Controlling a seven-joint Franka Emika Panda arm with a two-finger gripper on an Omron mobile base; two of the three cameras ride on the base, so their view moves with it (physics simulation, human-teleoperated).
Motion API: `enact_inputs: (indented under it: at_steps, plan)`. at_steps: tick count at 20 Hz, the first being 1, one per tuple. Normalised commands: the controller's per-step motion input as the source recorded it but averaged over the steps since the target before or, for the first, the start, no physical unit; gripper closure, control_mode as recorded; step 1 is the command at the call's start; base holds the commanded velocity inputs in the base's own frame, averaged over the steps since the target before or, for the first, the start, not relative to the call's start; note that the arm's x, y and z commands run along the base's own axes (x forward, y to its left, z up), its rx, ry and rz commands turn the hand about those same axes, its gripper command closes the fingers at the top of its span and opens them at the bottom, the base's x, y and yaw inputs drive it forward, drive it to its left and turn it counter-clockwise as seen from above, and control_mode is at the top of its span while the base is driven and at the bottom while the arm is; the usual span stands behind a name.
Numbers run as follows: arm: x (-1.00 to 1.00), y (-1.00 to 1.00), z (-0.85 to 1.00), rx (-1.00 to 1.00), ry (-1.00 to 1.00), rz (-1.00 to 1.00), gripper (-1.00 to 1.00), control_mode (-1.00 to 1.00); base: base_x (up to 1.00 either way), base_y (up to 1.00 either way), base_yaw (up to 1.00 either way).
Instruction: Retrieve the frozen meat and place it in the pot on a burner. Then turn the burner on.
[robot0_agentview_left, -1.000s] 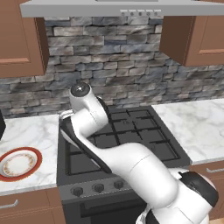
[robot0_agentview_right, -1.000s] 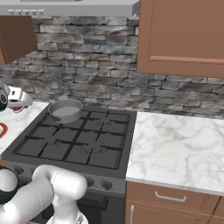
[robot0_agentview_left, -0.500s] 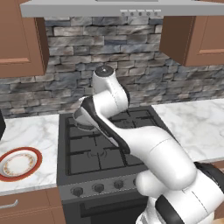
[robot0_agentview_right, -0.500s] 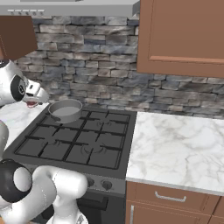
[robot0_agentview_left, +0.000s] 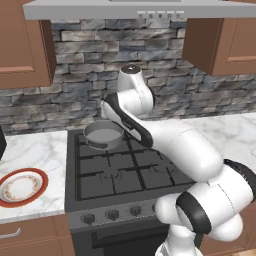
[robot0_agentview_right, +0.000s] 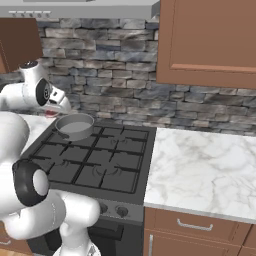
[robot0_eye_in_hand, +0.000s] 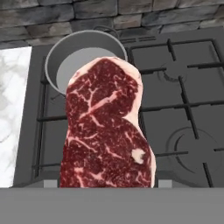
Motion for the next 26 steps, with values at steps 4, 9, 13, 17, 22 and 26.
enact_inputs:
  at_steps: [4, 9, 13, 17, 22, 26]
  plan:
    - [0.37, 0.00, -0.10, 0.00, 0.03, 0.00, 1.00, -1.00, 0.00, 0.00, 0.00]
    - [0.41, 0.00, -0.12, -0.01, 0.04, 0.00, 1.00, -1.00, 0.00, 0.00, 0.00]
    - [0.46, 0.02, -0.13, 0.00, 0.09, 0.00, 1.00, -1.00, 0.00, 0.00, 0.00]
    - [0.40, 0.10, -0.19, 0.00, 0.12, 0.00, 1.00, -1.00, 0.00, 0.00, 0.00]
    - [0.27, 0.17, -0.30, -0.03, 0.11, 0.00, 1.00, -1.00, 0.00, 0.00, 0.00]
    - [0.21, 0.09, -0.11, -0.01, 0.01, 0.00, 1.00, -1.00, 0.00, 0.00, 0.00]
